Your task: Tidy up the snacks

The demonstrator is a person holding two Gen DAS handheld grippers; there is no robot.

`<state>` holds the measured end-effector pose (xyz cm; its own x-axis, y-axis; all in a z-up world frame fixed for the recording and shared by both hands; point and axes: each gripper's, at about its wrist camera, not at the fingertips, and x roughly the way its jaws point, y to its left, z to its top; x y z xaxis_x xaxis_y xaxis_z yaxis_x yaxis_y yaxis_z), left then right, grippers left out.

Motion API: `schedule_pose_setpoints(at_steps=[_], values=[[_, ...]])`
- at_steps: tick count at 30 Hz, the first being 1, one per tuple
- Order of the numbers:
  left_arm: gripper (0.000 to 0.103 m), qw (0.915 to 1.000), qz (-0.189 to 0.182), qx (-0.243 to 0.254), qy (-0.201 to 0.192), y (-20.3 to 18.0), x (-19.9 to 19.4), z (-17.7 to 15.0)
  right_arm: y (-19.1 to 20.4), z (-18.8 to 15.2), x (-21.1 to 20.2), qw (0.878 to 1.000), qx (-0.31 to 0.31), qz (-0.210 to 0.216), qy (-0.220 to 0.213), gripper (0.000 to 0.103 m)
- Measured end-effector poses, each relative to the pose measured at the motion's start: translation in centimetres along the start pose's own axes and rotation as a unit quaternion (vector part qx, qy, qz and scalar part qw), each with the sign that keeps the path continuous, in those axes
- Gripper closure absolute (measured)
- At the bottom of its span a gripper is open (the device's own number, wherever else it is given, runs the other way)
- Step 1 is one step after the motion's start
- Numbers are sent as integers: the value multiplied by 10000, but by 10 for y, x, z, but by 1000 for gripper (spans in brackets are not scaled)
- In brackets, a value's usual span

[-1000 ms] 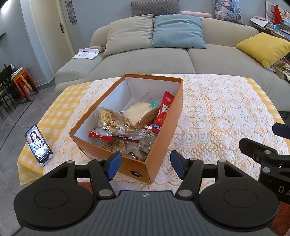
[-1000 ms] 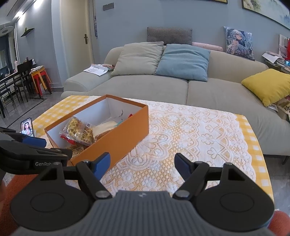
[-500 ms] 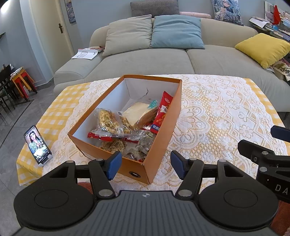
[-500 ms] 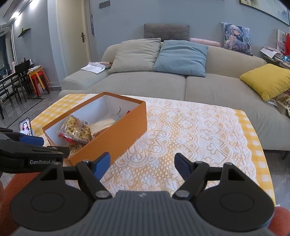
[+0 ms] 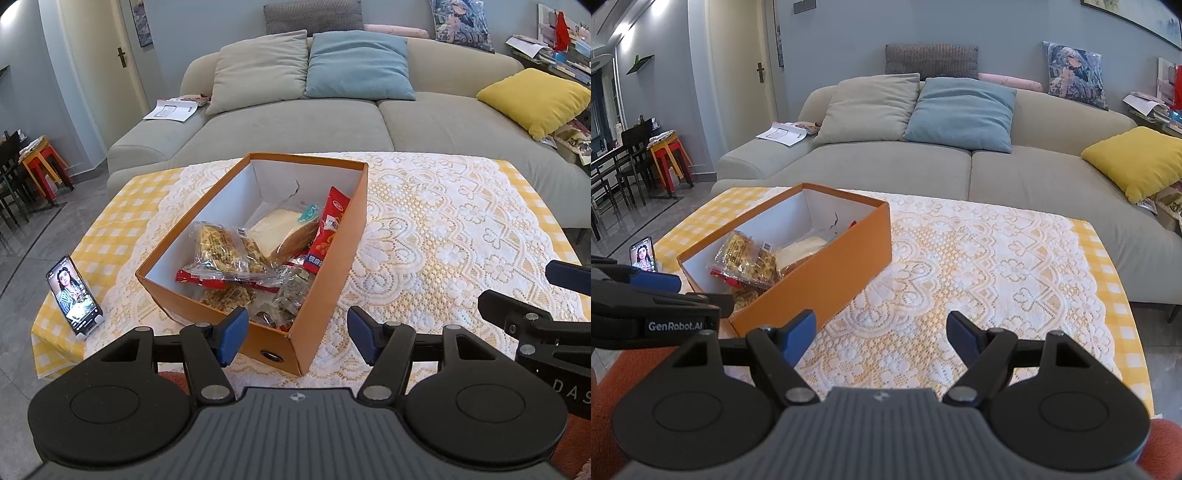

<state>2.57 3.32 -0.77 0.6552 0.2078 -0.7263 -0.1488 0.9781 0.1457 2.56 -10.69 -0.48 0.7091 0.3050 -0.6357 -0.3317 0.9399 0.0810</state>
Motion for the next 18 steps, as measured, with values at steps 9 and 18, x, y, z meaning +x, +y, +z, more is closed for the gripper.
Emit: schedule_pose_setpoints(at_steps=[9, 18], values=[[30, 10000, -41, 7, -25, 0, -1, 1, -1, 0, 1, 10000, 7, 10, 31, 27], [30, 10000, -51, 17, -55, 0, -2, 1, -2, 0, 2, 10000, 18, 19, 72, 27]])
